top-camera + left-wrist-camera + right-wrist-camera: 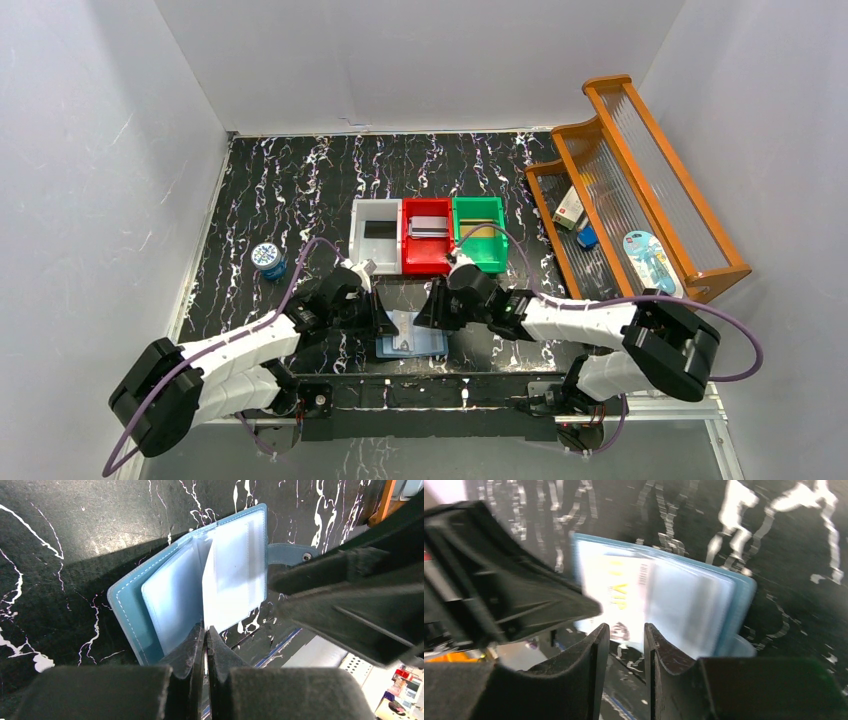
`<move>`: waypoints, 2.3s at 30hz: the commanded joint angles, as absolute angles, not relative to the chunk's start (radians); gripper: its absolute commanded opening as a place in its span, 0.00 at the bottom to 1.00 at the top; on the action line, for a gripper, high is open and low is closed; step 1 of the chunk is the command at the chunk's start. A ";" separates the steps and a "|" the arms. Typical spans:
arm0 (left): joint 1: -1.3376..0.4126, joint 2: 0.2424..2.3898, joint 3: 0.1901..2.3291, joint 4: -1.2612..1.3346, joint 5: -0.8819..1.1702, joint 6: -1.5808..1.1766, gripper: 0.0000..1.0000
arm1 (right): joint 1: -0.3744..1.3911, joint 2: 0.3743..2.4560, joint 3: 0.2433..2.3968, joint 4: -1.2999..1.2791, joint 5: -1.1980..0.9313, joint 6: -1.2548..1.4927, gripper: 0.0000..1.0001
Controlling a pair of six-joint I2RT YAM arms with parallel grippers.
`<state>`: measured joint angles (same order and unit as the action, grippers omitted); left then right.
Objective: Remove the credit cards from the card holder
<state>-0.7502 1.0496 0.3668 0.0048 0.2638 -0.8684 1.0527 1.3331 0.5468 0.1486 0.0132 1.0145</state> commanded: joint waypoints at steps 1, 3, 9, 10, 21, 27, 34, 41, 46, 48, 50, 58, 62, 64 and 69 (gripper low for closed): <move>-0.754 1.064 0.395 -0.004 0.262 -0.854 0.00 | 1.063 1.359 0.655 0.198 -0.039 0.940 0.40; -0.754 1.057 0.401 -0.022 0.256 -0.849 0.00 | 1.062 1.402 0.672 0.177 -0.037 0.941 0.40; -0.755 1.000 0.412 -0.080 0.224 -0.836 0.00 | 1.063 1.497 0.630 0.174 -0.029 1.008 0.39; -0.754 0.992 0.416 -0.087 0.220 -0.829 0.00 | 1.063 1.502 0.617 0.178 -0.025 1.017 0.39; -0.754 0.934 0.471 -0.172 0.183 -0.761 0.00 | 1.063 1.464 0.596 0.154 0.017 1.014 0.41; -0.754 0.826 0.514 -0.247 0.117 -0.732 0.00 | 1.061 1.343 0.604 0.126 0.079 0.984 0.47; -0.749 0.784 0.586 -0.159 0.329 -0.709 0.00 | 1.000 0.917 0.403 0.278 0.079 0.928 0.62; -0.663 0.800 0.396 0.276 0.565 -0.958 0.00 | 0.875 0.838 0.282 0.493 -0.175 0.998 0.67; -0.657 0.836 0.335 0.459 0.616 -1.055 0.00 | 0.873 0.921 0.287 0.646 -0.291 1.034 0.66; -0.657 0.842 0.329 0.489 0.625 -1.069 0.00 | 0.872 0.952 0.288 0.687 -0.304 1.047 0.65; -0.657 0.846 0.325 0.509 0.633 -1.077 0.00 | 0.872 0.979 0.297 0.703 -0.315 1.046 0.63; -0.657 0.850 0.322 0.516 0.652 -1.081 0.00 | 0.869 1.055 0.292 0.828 -0.375 1.075 0.47; -0.657 0.844 0.318 0.507 0.649 -1.079 0.00 | 0.861 1.058 0.282 0.878 -0.400 1.091 0.39; -0.657 0.842 0.315 0.505 0.649 -1.079 0.00 | 0.856 1.058 0.280 0.890 -0.413 1.096 0.34; -0.657 0.838 0.318 0.486 0.650 -1.067 0.00 | 0.844 1.053 0.257 0.924 -0.418 1.111 0.24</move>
<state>-0.6582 0.8539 0.3218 0.4721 0.6254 -1.0782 0.8555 1.0603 0.2741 0.8085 -0.3950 1.0966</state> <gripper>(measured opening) 0.010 0.283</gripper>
